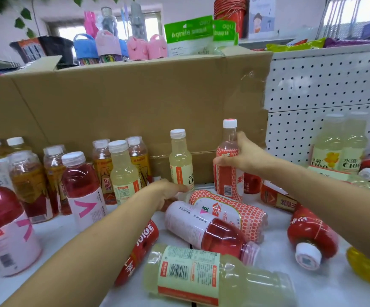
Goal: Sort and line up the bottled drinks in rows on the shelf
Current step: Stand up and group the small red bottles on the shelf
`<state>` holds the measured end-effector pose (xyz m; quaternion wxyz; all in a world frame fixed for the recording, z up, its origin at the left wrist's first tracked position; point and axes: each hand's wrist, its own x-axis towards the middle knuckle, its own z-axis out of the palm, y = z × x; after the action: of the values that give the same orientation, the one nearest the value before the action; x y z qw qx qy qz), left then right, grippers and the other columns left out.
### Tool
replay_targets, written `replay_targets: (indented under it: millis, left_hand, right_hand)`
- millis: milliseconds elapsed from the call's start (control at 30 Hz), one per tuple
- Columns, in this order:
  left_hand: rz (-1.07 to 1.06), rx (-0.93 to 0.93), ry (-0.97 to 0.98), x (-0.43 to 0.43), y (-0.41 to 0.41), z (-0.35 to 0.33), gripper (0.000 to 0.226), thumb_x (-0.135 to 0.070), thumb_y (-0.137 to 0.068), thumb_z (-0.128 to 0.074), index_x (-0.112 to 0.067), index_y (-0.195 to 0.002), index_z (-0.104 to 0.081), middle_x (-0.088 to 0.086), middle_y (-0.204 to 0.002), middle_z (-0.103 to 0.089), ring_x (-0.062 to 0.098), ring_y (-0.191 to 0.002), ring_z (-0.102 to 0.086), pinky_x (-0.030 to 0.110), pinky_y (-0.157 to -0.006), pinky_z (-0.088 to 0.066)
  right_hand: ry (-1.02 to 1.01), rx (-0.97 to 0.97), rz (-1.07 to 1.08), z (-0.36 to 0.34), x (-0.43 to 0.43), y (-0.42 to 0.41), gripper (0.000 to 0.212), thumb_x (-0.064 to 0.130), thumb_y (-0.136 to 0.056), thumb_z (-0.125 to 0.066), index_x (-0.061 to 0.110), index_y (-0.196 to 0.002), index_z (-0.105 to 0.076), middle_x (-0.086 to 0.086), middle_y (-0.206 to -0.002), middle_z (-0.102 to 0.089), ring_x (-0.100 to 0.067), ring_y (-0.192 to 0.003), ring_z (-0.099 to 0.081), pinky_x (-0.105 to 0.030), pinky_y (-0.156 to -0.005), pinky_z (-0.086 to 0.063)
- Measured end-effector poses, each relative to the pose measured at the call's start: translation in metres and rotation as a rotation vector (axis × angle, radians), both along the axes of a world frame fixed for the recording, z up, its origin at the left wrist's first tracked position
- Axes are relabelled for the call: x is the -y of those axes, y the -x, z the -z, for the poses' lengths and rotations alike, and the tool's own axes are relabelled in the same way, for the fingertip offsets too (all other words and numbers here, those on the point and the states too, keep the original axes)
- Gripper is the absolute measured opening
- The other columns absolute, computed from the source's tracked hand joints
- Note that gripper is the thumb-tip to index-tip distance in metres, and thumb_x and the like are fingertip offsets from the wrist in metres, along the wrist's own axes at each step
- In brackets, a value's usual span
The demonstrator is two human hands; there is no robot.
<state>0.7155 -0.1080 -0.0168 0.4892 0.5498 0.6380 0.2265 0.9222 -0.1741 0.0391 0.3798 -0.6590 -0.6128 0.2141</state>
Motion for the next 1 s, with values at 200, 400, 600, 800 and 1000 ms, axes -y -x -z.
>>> replay_targets:
  millis: [200,400,600,800,1000]
  left_hand:
    - [-0.033,0.178,0.051,0.009,-0.006,0.001,0.037,-0.015,-0.086,-0.074,-0.009,-0.118,-0.057,0.018,-0.101,-0.071,0.03,-0.079,-0.072,0.042,-0.071,-0.06]
    - [0.042,0.379,-0.347,0.031,-0.014,-0.029,0.036,-0.012,-0.08,-0.08,-0.018,-0.106,-0.055,0.01,-0.085,-0.07,0.02,-0.058,-0.068,0.034,-0.061,-0.056]
    - [0.388,0.202,-0.656,0.07,0.007,-0.061,0.044,-0.016,-0.09,-0.071,-0.019,-0.127,-0.048,0.002,-0.107,-0.075,0.013,-0.096,-0.072,0.027,-0.087,-0.057]
    - [0.644,-0.317,-0.591,0.085,0.019,-0.029,0.049,-0.001,-0.092,-0.061,-0.022,-0.136,-0.055,-0.011,-0.127,-0.064,-0.009,-0.113,-0.058,0.005,-0.095,-0.043]
    - [0.656,-0.488,-0.582,0.096,0.01,-0.025,0.054,-0.015,-0.093,-0.065,-0.031,-0.142,-0.051,-0.018,-0.139,-0.054,-0.007,-0.121,-0.045,-0.003,-0.087,-0.026]
  right_hand:
    - [0.319,0.398,-0.042,0.011,0.032,-0.006,0.029,0.046,-0.091,-0.064,0.018,-0.1,-0.062,-0.001,-0.092,-0.069,-0.015,-0.08,-0.066,-0.026,-0.069,-0.053]
    - [0.386,0.107,-0.303,0.028,0.049,0.006,0.04,0.04,-0.078,-0.08,0.016,-0.106,-0.062,-0.005,-0.093,-0.075,-0.019,-0.081,-0.075,-0.034,-0.078,-0.06]
    - [0.074,-0.126,-0.279,0.026,0.059,-0.001,0.065,0.018,-0.07,-0.086,0.023,-0.122,-0.048,-0.005,-0.099,-0.071,-0.015,-0.085,-0.073,-0.037,-0.081,-0.058]
    - [0.001,-0.291,-0.186,0.036,0.064,-0.011,0.074,0.022,-0.069,-0.087,0.025,-0.128,-0.041,-0.001,-0.109,-0.068,-0.015,-0.097,-0.069,-0.032,-0.08,-0.053]
    - [0.064,-0.239,-0.196,0.035,0.071,-0.023,0.069,0.026,-0.072,-0.085,0.026,-0.125,-0.041,0.005,-0.106,-0.068,-0.011,-0.095,-0.068,-0.024,-0.073,-0.05]
